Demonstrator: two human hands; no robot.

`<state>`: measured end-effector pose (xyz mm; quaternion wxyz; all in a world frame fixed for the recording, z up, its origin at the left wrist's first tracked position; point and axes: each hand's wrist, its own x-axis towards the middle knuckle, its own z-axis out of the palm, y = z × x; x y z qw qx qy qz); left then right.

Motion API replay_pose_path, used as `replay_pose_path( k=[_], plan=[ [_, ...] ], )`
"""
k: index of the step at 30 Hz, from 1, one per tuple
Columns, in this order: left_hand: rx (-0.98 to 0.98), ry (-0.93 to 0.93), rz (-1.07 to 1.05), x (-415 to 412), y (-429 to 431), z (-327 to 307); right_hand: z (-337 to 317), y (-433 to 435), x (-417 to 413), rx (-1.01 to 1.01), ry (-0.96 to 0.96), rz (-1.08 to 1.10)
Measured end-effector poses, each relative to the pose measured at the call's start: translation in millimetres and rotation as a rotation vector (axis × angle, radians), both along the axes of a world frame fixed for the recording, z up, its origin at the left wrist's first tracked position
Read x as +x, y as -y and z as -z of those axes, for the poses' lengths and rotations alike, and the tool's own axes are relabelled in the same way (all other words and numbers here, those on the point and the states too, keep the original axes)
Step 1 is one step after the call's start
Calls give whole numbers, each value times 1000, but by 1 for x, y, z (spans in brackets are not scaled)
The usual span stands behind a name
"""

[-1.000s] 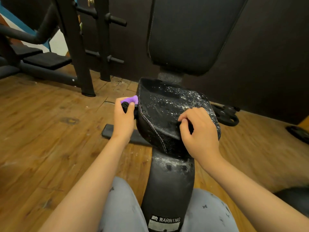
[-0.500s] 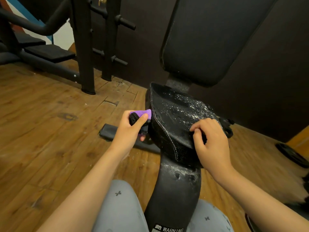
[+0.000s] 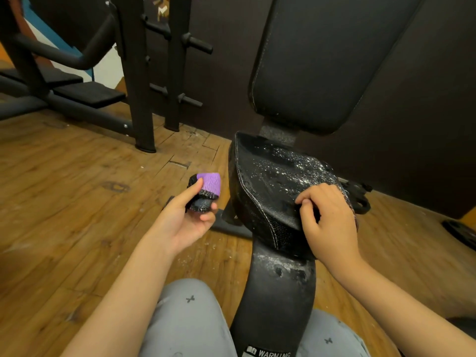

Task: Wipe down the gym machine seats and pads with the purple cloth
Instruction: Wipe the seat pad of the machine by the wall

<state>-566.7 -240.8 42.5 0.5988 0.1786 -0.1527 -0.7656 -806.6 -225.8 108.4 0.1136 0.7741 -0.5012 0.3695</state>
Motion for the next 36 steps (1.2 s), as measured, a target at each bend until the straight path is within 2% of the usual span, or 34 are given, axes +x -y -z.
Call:
replay_pose_path(
  k=[5, 13, 18, 27, 32, 36],
  plan=[
    [-22, 109, -20, -1, 0, -3, 1, 1, -1, -1, 2, -6],
    [-160, 519, -223, -3, 7, -2, 2, 1, 0, -18, 8, -20],
    [-158, 598, -393, -14, 16, -5, 3, 2, -1, -26, 10, -31],
    [-379, 988, -375, -2, 20, -9, 2, 1, 0, -40, 3, -17],
    [-385, 961, -523, -11, 50, -14, 1, 1, 1, -29, -11, -19],
    [-398, 973, -551, -9, 99, -17, 0, 1, 1, -17, -15, -14]
  ],
)
